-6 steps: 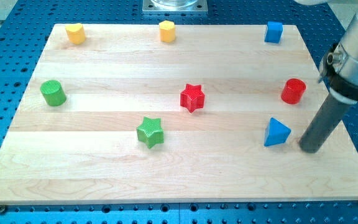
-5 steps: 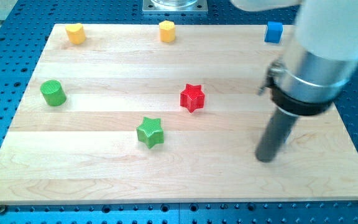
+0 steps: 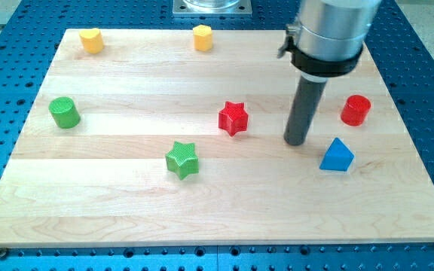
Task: Locate the red circle to the center right side of the board
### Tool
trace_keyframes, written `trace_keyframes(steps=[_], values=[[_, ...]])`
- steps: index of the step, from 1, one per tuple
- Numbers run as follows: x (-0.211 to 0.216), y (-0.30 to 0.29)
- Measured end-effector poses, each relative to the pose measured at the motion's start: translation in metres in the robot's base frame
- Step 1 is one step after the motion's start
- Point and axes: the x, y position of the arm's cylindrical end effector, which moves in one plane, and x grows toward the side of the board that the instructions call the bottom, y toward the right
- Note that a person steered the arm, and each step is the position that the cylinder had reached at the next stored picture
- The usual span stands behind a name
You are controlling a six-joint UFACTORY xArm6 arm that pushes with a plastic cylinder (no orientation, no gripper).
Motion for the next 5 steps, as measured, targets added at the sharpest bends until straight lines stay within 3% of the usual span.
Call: trace_keyframes(steps=[2, 3, 4, 5], values=[[-0.017, -0.018], [-0.025, 0.076], [0.023, 0.161], [0.084, 0.126]])
